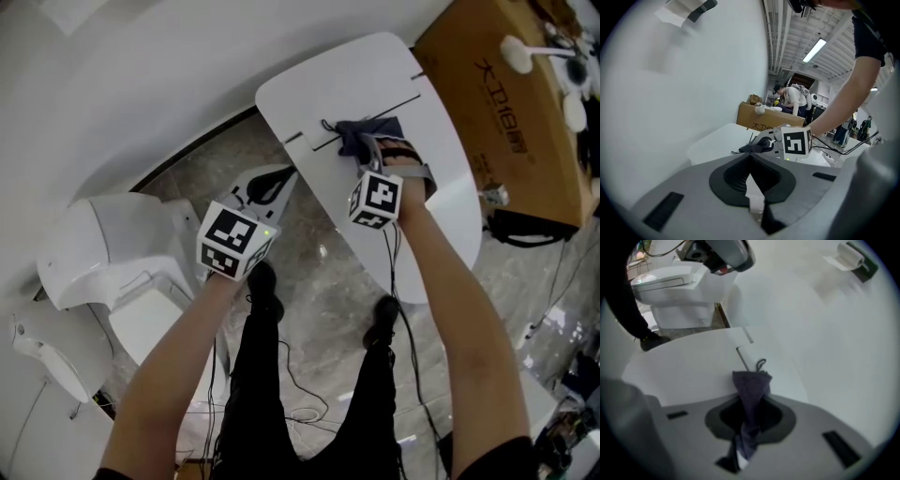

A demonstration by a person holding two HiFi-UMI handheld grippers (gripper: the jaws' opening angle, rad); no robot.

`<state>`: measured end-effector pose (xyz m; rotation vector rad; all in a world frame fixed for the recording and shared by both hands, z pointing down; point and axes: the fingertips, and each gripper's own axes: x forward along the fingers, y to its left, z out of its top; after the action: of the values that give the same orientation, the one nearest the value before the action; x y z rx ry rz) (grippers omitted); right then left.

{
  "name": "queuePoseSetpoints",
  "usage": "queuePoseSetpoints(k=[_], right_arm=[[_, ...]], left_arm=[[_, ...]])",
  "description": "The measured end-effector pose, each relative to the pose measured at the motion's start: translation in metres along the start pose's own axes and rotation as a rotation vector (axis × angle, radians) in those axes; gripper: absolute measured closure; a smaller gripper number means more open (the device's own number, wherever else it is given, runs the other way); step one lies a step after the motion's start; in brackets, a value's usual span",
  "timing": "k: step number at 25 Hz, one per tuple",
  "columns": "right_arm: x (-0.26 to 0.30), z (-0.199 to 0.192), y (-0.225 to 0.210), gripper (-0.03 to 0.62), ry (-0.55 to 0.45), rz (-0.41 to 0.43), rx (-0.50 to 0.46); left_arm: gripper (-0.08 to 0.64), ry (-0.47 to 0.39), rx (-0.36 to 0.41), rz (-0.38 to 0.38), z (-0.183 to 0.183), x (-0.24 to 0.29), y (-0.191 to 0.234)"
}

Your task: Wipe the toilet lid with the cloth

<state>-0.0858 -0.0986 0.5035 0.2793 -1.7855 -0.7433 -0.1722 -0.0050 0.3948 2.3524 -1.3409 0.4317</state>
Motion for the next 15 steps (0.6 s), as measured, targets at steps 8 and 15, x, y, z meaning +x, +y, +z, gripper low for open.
queuePoseSetpoints(k=[8,15], right_arm=[[-0.007,0.007,0.016,0.529,0.004,0.004,0.021],[-0.019,0.015,0.035,0.529,-0.013,0.023,0.021]], left_arm=[[0.543,-0.012,-0.016,0.018,-0.004,0.006,0.002],[0.543,-0.018,-0.005,-0.001,-0.004,0.01,-0.009]])
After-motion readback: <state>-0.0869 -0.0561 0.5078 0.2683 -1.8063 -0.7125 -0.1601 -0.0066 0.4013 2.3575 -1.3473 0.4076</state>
